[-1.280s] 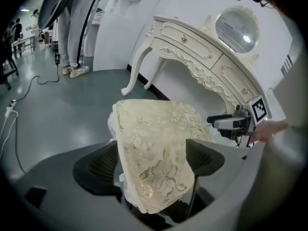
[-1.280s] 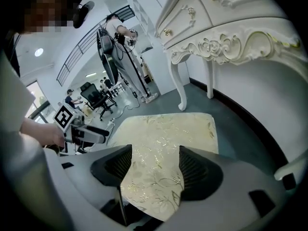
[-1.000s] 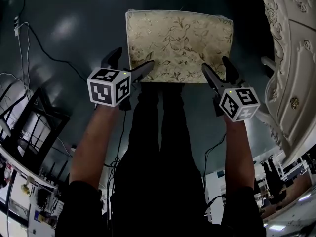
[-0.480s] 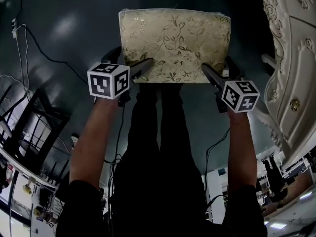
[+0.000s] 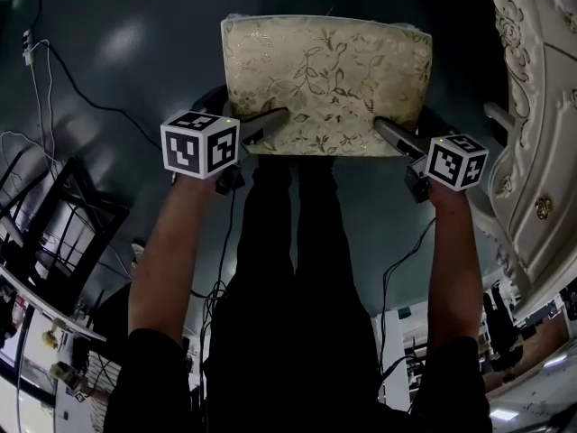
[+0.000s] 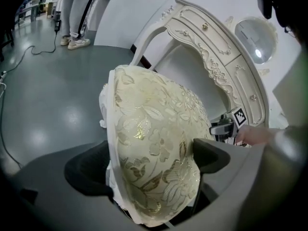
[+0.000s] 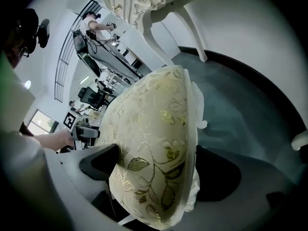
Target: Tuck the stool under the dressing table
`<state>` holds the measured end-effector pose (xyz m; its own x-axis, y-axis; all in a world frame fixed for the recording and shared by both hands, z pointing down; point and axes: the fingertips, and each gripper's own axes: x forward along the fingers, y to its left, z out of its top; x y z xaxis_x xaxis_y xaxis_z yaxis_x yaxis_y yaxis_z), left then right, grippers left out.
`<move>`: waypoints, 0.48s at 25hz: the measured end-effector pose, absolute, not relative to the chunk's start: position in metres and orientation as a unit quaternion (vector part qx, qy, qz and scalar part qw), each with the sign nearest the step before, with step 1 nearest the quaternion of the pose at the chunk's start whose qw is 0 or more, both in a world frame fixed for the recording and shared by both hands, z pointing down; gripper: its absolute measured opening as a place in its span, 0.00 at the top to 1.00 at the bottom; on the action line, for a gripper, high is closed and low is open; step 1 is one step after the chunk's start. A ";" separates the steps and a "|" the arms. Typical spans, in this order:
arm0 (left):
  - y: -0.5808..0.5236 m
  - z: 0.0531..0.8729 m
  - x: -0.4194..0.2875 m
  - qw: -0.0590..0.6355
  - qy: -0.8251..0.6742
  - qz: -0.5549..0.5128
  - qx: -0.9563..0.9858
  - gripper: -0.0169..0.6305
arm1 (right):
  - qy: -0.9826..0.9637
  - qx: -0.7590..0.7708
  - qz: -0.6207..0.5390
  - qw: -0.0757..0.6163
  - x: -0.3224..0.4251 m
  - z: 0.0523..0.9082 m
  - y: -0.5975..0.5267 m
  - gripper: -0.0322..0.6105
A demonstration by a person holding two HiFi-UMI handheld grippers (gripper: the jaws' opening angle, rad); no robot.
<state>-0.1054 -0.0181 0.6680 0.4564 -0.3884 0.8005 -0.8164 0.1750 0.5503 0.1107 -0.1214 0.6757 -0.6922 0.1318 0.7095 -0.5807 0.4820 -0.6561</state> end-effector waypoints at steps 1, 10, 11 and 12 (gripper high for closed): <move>-0.018 0.669 -0.105 0.594 -0.484 0.178 0.618 0.15 | -0.781 0.135 0.488 0.366 0.109 0.676 -0.121 0.20; -0.021 0.671 -0.105 0.588 -0.476 0.190 0.626 0.15 | -0.780 0.133 0.488 0.369 0.106 0.676 -0.118 0.20; -0.021 0.672 -0.105 0.586 -0.475 0.194 0.627 0.15 | -0.777 0.136 0.491 0.369 0.107 0.677 -0.115 0.20; -0.020 0.673 -0.105 0.584 -0.474 0.199 0.628 0.15 | -0.774 0.139 0.495 0.369 0.108 0.678 -0.112 0.20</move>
